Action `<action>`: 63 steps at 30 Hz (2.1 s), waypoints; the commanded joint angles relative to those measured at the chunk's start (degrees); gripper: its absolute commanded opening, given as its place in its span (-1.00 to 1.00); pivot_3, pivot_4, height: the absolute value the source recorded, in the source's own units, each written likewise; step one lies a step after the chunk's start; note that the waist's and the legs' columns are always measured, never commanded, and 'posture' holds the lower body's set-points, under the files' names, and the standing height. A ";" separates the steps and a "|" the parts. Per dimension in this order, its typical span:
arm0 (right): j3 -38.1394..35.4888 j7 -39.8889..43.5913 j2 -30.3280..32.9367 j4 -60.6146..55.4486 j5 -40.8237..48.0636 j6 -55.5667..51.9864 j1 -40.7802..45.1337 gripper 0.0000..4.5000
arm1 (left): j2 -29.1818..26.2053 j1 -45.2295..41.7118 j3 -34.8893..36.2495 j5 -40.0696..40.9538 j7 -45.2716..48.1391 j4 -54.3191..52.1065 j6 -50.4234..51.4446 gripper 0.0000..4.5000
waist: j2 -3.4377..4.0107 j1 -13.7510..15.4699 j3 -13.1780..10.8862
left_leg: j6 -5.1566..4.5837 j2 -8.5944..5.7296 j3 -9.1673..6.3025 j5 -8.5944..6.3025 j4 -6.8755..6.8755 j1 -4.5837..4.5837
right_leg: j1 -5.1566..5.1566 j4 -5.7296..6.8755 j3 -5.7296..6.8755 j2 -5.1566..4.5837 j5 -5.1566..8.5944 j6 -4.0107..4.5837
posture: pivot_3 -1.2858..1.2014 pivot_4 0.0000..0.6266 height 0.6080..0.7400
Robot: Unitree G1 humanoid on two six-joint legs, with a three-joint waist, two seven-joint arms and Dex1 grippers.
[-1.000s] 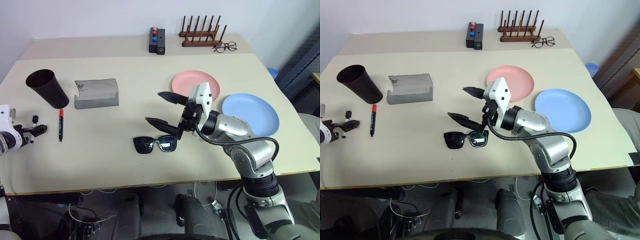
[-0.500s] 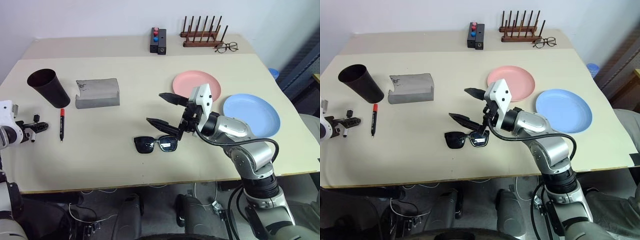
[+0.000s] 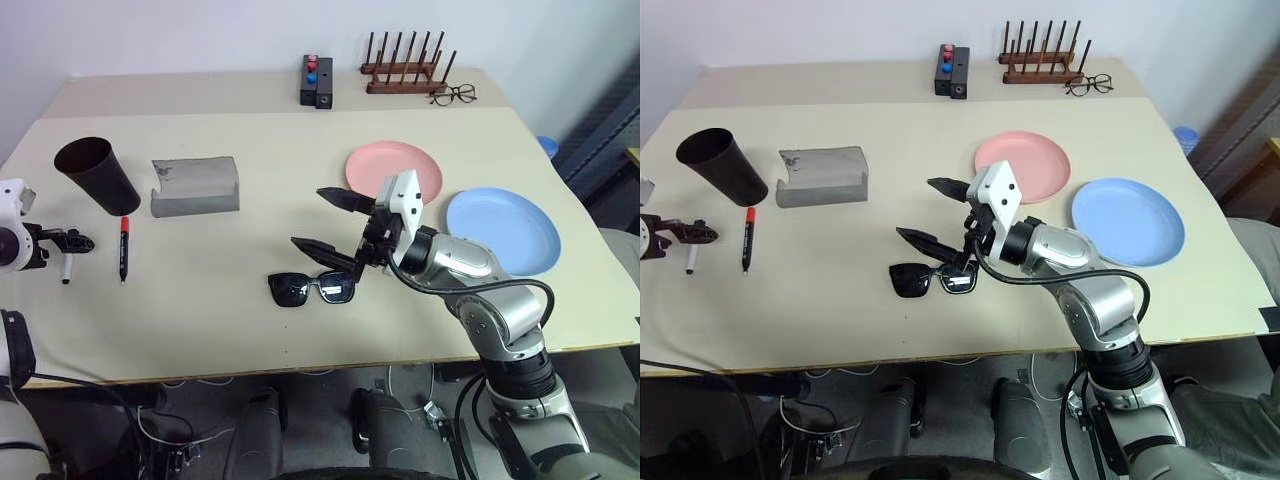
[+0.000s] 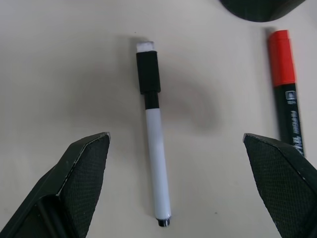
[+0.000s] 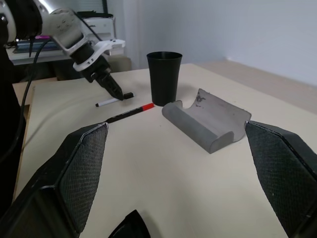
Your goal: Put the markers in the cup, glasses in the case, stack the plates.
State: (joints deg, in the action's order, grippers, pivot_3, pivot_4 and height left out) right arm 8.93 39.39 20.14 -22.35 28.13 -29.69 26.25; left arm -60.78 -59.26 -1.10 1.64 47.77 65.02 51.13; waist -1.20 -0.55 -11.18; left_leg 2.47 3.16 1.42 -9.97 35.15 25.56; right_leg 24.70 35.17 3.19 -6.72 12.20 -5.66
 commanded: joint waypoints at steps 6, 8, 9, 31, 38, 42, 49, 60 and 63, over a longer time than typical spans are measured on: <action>-0.30 -1.05 -0.38 -2.32 -0.58 1.25 -0.50 1.00 | 0.59 -3.29 -0.01 -3.41 -1.28 6.72 -6.04 0.99 | -0.01 -0.08 -0.01 | -0.01 0.00 -0.01 0.00 -0.01 0.00 | 0.02 0.01 0.00 0.00 0.00 -0.01 | 0.03 -0.52 1.00; -0.33 -1.19 -0.25 -2.58 -0.59 1.09 -0.73 1.00 | 0.84 -3.02 0.36 -3.57 -1.67 7.49 -6.91 0.99 | -0.03 -0.08 -0.02 | -0.01 0.00 -0.01 0.01 -0.01 0.01 | 0.02 0.01 0.00 0.00 -0.01 -0.01 | 0.03 -0.52 1.00; -0.30 -1.28 -0.18 -2.68 -0.77 1.09 -0.84 1.00 | 1.01 -2.95 0.67 -3.47 -2.10 7.84 -7.07 0.99 | -0.04 -0.07 -0.02 | -0.01 0.00 -0.01 0.01 0.00 0.01 | 0.02 0.01 0.00 0.00 -0.01 -0.02 | 0.03 -0.52 1.00; -0.15 -1.86 -0.02 -2.48 -1.24 1.42 -1.28 1.00 | -1.53 0.38 -0.17 -4.44 4.85 4.63 -0.84 -0.98 | -0.05 -0.17 -0.02 | -0.02 0.00 -0.01 0.01 0.00 -0.01 | 0.01 0.03 0.00 0.00 -0.05 -0.08 | 0.03 -0.52 1.00; -0.13 -1.65 0.13 -2.27 -1.41 1.69 -1.49 1.00 | -7.80 16.18 -1.38 2.43 16.43 -24.34 20.73 -0.98 | -0.04 -0.55 -0.03 | -0.01 0.02 0.00 0.00 -0.04 0.01 | 0.04 0.00 -0.04 -0.01 0.00 0.02 | 0.03 -0.52 1.00; 0.08 -1.34 -0.16 -1.89 -1.56 1.90 -1.42 1.00 | -10.78 32.56 5.68 8.10 15.02 -44.14 29.04 -0.98 | -0.02 -0.50 -0.04 | -0.01 0.08 -0.01 0.00 -0.08 0.00 | 0.12 0.05 -0.05 -0.01 0.01 0.05 | 0.03 -0.52 1.00; 0.48 -0.61 -0.76 -1.18 -1.51 1.88 -0.75 1.00 | -8.97 46.52 14.27 10.71 8.57 -54.40 26.43 -0.98 | 0.02 -0.21 -0.02 | 0.14 0.14 0.01 -0.09 -0.05 -0.05 | 0.30 0.04 -0.04 0.00 0.01 0.09 | 0.03 -0.52 1.00; 0.11 -0.94 -0.98 -1.48 -1.38 1.46 -0.96 1.00 | -10.61 40.93 13.81 15.31 4.82 -52.21 29.83 0.98 | 0.03 -0.16 -0.02 | 0.14 0.13 0.05 -0.09 -0.07 -0.04 | 0.17 0.08 -0.03 0.04 0.01 0.08 | 0.03 -0.52 1.00; 0.24 -1.10 -1.26 -1.25 -1.53 1.58 -0.82 1.00 | -11.97 36.74 11.22 15.48 4.88 -49.16 28.66 0.98 | 0.01 -0.04 -0.01 | 0.14 0.13 0.05 -0.09 -0.05 -0.01 | 0.17 0.07 -0.04 0.04 0.00 0.08 | 0.03 -0.52 1.00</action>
State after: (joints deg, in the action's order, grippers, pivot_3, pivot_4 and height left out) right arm 9.78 38.48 19.50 -22.21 26.07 -28.91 24.79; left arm -70.35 -20.97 10.60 16.98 52.64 15.06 80.52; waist -1.19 -0.60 -11.19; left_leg 2.60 3.29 1.47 -10.05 35.11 25.57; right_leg 24.88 35.25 3.16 -6.67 12.20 -5.59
